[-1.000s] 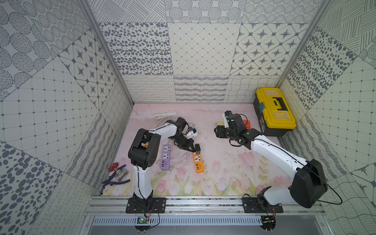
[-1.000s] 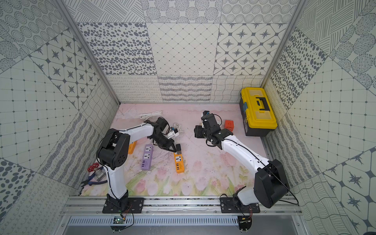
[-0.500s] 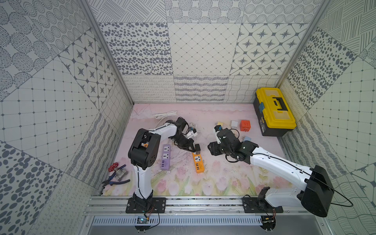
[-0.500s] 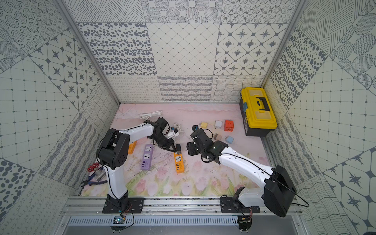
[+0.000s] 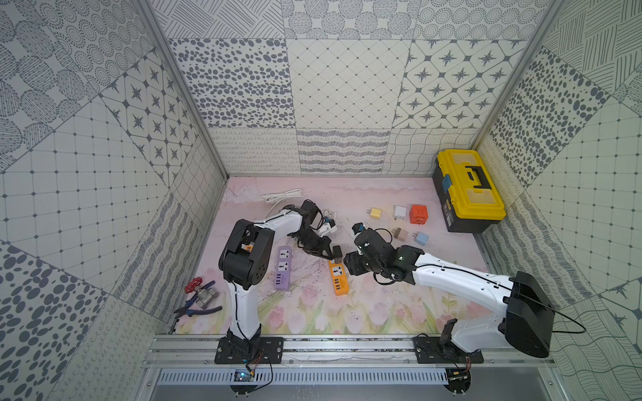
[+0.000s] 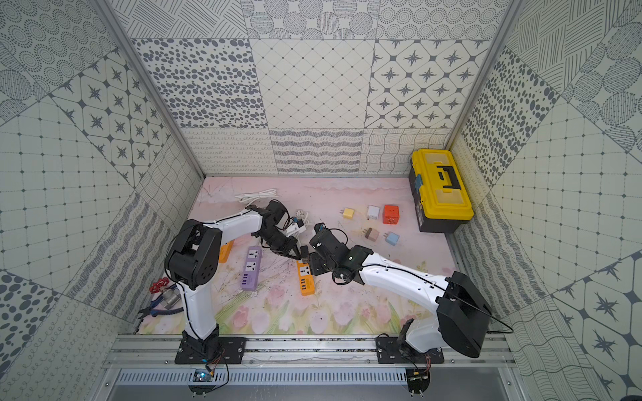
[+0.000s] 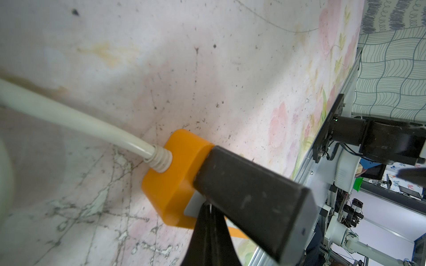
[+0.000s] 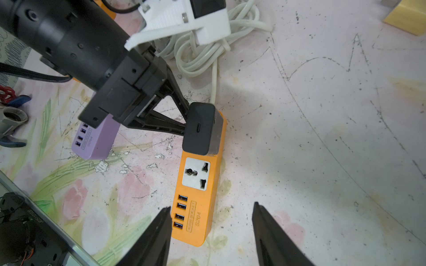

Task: Pull the plug off the socket
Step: Remove the plug from the socket.

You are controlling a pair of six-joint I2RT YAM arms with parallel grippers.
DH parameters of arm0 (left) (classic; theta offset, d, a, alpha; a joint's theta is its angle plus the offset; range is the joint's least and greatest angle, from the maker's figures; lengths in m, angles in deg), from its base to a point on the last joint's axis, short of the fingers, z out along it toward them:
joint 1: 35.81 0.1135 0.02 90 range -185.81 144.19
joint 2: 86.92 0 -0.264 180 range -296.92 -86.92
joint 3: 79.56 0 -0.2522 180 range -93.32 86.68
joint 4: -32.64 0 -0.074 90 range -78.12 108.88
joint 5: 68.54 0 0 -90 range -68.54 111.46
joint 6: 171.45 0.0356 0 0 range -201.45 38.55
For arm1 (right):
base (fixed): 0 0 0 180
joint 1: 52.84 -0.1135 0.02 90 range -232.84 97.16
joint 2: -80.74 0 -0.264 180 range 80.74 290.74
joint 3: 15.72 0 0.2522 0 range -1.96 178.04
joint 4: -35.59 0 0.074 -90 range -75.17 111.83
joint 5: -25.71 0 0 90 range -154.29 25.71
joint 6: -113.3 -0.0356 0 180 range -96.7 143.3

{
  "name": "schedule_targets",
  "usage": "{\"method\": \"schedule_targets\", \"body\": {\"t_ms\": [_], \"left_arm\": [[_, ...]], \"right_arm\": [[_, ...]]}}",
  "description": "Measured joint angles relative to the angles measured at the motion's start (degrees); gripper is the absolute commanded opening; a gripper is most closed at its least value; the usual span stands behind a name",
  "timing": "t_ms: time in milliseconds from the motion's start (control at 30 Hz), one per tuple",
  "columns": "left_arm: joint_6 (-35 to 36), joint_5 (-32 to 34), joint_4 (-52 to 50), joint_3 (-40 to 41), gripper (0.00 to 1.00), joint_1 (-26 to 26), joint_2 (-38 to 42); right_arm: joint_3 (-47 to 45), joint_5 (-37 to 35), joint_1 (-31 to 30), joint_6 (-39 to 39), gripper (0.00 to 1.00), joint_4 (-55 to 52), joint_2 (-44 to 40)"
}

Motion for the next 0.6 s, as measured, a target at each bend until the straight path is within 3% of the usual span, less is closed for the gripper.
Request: {"method": "schedule_targets", "body": {"t_ms": [600], "left_arm": [[0.0,0.0,0.0,0.0,0.0,0.0,0.0]], "right_arm": [[6.8,-0.8,-1.6,-1.4,0.59,-0.1,8.2]]}}
